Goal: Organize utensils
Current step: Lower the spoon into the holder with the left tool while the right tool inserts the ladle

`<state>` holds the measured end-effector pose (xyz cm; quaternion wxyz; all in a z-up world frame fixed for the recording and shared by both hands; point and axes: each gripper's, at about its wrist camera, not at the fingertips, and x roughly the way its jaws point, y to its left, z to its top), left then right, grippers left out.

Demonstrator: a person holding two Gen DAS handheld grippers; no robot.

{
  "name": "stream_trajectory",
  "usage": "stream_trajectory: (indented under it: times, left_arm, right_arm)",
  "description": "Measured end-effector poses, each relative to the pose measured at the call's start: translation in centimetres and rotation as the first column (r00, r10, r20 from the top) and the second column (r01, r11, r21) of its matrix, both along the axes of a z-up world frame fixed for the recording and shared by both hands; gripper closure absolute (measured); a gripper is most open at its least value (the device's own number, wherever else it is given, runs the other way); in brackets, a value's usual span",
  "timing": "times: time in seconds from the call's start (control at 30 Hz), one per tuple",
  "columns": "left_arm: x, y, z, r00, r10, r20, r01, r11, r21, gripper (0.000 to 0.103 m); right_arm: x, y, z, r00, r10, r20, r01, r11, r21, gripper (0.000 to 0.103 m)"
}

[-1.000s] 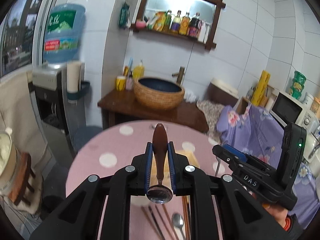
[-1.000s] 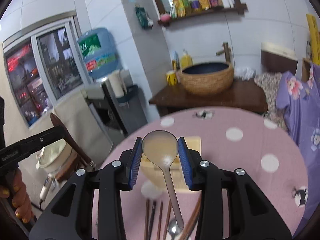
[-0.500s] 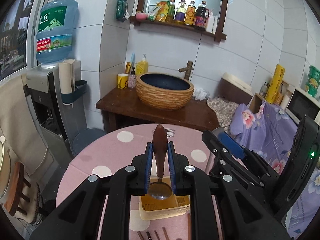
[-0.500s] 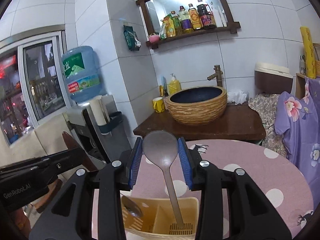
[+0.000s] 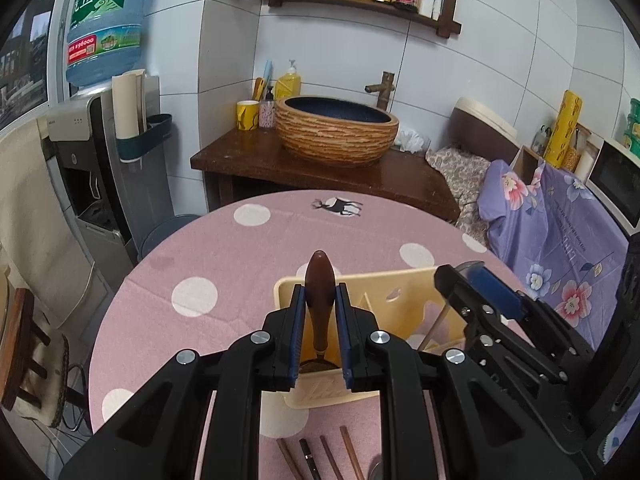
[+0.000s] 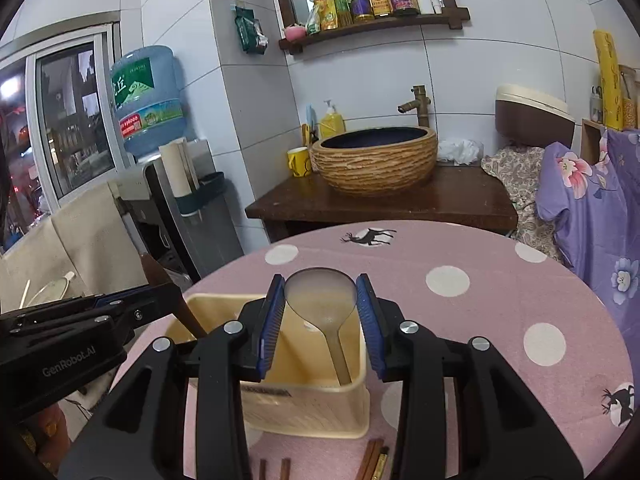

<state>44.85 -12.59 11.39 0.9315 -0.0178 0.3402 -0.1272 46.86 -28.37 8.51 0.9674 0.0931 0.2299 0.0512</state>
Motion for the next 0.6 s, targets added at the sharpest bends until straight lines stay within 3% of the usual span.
stream_trajectory:
  times: [0.23,0.33,0.43,0.5,0.6]
  left_arm:
    - [-0.5,0.2,-1.2,1.0,0.005,-0.015,-0.005,1.0,-0.005,0.087]
    - [-1.5,0.3,-0.7,1.0,0.004,0.027,-0.004,1.0,0.001,0.083]
    - [-3.1,1.0,0.0,0.997,0.005,0.078,-0.005,1.0,-0.001,0.059]
    - [-4.8,1.8,0.2,0.992,0.026,0.123,-0.025,1.0,-0.01,0.038]
    - [-7.2,3.0,-0.3,0.987,0.053,0.151,-0.053,0.999,-0.002,0.024]
  right_arm:
    - [-0.8,0.2,-0.8,1.0,-0.029,0.003,0.029,0.996,-0.078,0.065]
    - [-1.6,0.1,-0.8,0.999,-0.027,0.018,0.028,0.995,-0.095,0.057]
    - [-2.7,-0.2,-0.6,0.999,-0.043,0.031,0.046,0.994,-0.102,0.044]
    - [-4.2,-0.6,-0.5,0.997,-0.063,0.039,0.067,0.993,-0.094,0.039]
    - [-6.9,-0.7,-0.8,0.995,-0.093,0.046,0.098,0.987,-0.123,0.032]
